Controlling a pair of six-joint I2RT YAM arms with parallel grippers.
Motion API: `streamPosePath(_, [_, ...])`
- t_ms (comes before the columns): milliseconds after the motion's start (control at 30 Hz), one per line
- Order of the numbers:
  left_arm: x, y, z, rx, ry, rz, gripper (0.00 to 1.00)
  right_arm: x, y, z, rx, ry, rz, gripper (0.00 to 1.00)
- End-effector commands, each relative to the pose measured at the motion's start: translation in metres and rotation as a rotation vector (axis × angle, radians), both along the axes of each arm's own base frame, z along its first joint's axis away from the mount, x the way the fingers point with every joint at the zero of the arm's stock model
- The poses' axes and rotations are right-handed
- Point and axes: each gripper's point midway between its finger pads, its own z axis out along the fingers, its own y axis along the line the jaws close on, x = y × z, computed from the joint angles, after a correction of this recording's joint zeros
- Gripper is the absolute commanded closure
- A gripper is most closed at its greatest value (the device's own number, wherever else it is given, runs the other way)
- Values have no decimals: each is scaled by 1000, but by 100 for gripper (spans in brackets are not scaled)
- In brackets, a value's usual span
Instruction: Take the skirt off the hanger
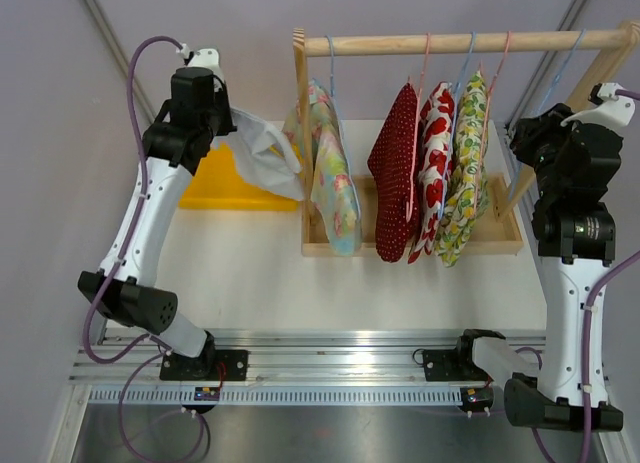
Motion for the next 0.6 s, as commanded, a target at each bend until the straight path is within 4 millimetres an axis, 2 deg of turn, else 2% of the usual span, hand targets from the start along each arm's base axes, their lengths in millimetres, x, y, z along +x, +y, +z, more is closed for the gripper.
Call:
streamPosePath(0, [39,23,-27,-119,9,37,100,-17,-6,7,-21,-1,-39,51])
streamPosePath(33, [49,34,-44,-161,36,53,100,-24,-7,10,-22,-13,-47,12])
streamPosePath(67, [56,41,-56,-164,55,73,100,-28,-7,12,-23,-18,-51,1])
streamPosePath(100, [62,39,-67,-175,78,52,100,-32,-10,14,-22,-24,-70,1])
streamPosePath(133, [71,40,-92,-169,130,58,95,-37,-12,17,-22,-32,-82,1])
streamPosePath(167, [75,39,-98,-168,150,57,74,-46,-14,19,-23,-35,-99,1])
streamPosePath(200, [73,38,-115,-165,213,56,43,-53,-20,24,-24,-43,-137,1])
streamPosePath(233, [74,40,-129,-163,259,76,2,-60,-24,23,-24,-29,-160,1])
streamPosePath(300, [65,45,-127,-162,281,117,1,-82,-35,39,-22,-55,-236,1])
streamPosePath(333, [61,44,-123,-177,270,126,1,-89,-36,39,-24,-47,-247,1])
streamPosePath(367, [43,46,-104,-186,227,130,1,-99,-35,45,-23,-67,-245,1])
streamPosePath(433, [25,46,-81,-203,158,137,1,-111,-25,63,-18,-120,-197,0])
streamPosePath(467, [5,47,-52,-215,91,129,1,-115,-19,70,-22,-145,-162,0])
streamPosePath(500, [-10,46,-56,-218,100,115,1,-117,-2,80,-37,-175,-64,1])
streamPosePath(533, [-23,45,-52,-217,89,103,1,-116,9,92,-54,-223,0,1])
streamPosePath(567, [-46,43,-33,-228,42,72,1,-114,28,98,-78,-239,107,1])
